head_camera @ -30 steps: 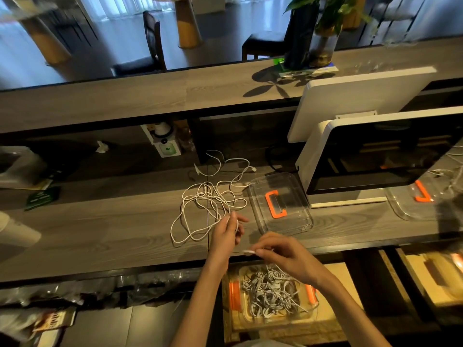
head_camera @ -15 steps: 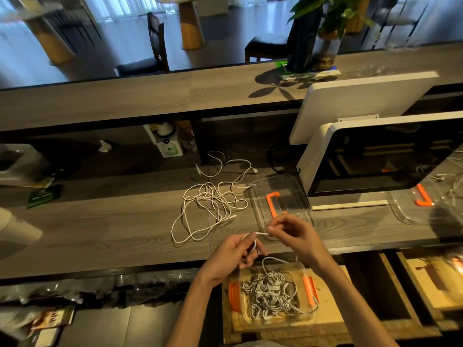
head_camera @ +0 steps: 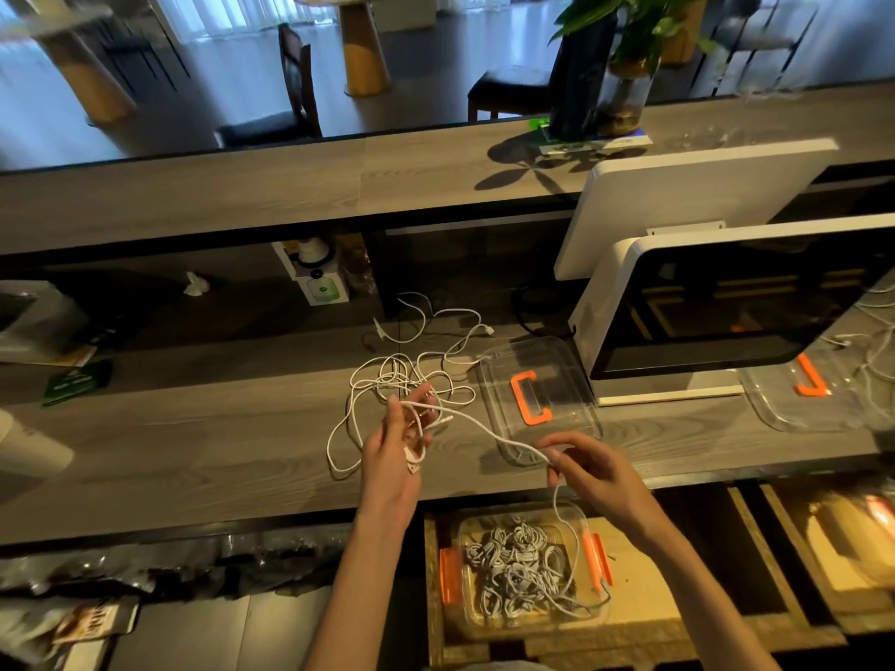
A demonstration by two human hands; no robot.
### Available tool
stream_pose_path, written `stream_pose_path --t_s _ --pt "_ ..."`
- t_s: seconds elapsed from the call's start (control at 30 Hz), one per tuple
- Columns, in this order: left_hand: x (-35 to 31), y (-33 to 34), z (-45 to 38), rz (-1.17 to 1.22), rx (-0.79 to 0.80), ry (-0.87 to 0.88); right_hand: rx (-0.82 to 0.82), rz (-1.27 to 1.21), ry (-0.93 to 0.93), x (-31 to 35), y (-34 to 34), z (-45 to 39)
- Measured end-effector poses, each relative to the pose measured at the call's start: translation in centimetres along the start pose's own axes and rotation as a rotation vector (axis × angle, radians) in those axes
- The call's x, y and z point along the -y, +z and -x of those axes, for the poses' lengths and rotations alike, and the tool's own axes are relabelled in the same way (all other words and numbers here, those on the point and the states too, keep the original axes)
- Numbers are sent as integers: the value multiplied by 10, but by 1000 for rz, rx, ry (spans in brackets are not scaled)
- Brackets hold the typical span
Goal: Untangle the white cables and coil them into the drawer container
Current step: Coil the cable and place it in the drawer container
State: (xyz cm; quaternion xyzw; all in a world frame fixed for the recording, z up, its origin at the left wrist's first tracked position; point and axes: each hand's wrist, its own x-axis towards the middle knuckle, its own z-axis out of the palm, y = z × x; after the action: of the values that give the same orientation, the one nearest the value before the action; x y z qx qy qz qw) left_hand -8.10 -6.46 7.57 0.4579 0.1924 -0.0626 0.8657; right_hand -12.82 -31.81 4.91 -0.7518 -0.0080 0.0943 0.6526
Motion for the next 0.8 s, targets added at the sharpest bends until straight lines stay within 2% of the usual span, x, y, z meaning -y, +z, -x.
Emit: stream_pose_path --t_s 0.13,0.27,0.33,0.43,0.53,0.63,0.8 --pt "0 11 -7 239 -30 -33 -2 -3 64 -11 19 1" --pt "1 16 -12 273 -80 -56 156 101 70 -18 30 4" --pt "3 17 -14 170 -98 -5 277 167 40 -12 33 6" --pt "9 15 -19 -157 -124 142 389 278 -12 3 35 7" --pt "17 15 -24 -482 -79 181 459 296 -48 22 35 4" --pt "22 18 -23 -729 55 99 446 242 -92 39 33 -1" --pt "25 19 -17 -763 259 -94 278 36 -95 45 28 -10"
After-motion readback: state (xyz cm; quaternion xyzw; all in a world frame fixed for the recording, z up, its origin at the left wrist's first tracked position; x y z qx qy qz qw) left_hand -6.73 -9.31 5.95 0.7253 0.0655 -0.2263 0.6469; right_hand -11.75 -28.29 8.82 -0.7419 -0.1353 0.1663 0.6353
